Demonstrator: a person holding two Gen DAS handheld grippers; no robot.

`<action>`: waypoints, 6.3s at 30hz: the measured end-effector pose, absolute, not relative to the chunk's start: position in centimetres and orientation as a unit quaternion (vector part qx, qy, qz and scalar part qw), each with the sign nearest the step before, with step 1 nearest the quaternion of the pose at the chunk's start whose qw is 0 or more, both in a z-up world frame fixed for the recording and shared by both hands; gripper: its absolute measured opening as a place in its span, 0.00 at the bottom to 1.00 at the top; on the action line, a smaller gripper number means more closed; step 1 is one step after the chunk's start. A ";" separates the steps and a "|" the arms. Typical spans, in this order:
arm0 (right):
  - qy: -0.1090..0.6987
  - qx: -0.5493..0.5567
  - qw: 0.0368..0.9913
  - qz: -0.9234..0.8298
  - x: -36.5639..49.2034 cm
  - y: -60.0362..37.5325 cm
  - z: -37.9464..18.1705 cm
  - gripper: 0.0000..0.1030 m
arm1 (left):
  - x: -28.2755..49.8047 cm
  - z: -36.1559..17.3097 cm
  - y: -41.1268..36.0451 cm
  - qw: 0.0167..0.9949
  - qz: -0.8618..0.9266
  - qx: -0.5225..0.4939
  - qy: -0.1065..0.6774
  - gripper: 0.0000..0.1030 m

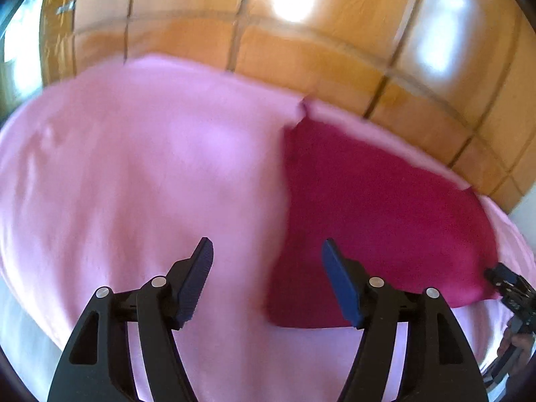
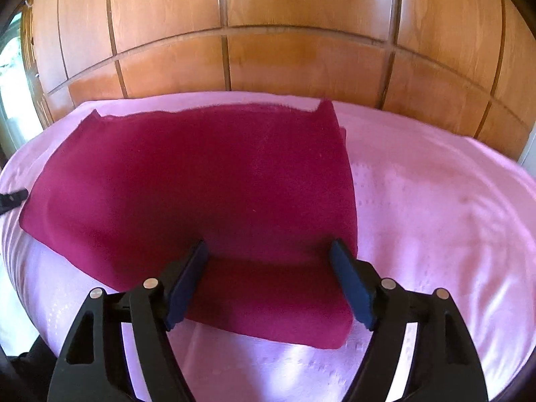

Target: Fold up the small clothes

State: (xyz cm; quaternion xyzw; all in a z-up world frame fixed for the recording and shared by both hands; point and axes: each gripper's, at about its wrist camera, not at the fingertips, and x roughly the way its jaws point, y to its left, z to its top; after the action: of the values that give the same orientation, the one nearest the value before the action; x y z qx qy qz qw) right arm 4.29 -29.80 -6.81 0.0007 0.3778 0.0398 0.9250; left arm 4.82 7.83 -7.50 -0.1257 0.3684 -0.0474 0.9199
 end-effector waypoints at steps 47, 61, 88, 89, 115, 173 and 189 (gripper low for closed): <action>0.388 0.142 0.909 0.058 13.1 -33.5 -5.3 0.94 | 4.3 -6.2 3.4 0.940 -0.018 -0.008 0.340 0.65; 0.428 0.193 0.882 0.047 15.8 -36.8 -9.4 0.96 | 6.7 -7.6 4.6 0.929 -0.028 -0.064 0.363 0.65; 0.429 0.241 0.860 0.133 9.4 -36.9 -9.1 0.67 | 8.6 -6.5 1.4 0.931 -0.059 -0.069 0.353 0.67; 0.431 0.237 0.860 0.134 9.4 -36.8 -9.1 0.60 | 7.9 -6.1 0.7 0.933 -0.064 -0.058 0.349 0.67; 0.402 0.298 0.847 0.181 9.5 -35.4 -4.8 0.28 | 7.2 -8.6 -2.9 0.912 -0.114 -0.045 0.392 0.67; 0.369 0.037 0.864 0.340 5.1 -15.9 -2.8 0.59 | 8.9 -5.1 6.7 0.836 -0.197 -0.245 0.450 0.20; 0.395 -0.026 0.862 0.317 4.2 -14.9 -6.1 0.62 | 6.9 -6.4 7.4 0.892 -0.073 -0.177 0.409 0.64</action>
State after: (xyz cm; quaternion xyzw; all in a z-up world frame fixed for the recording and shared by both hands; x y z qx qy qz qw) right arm 4.23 -14.87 -6.11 -0.0261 0.3947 0.3172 0.8619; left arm 6.89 7.43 -6.38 -0.1769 0.4095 -0.0731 0.8920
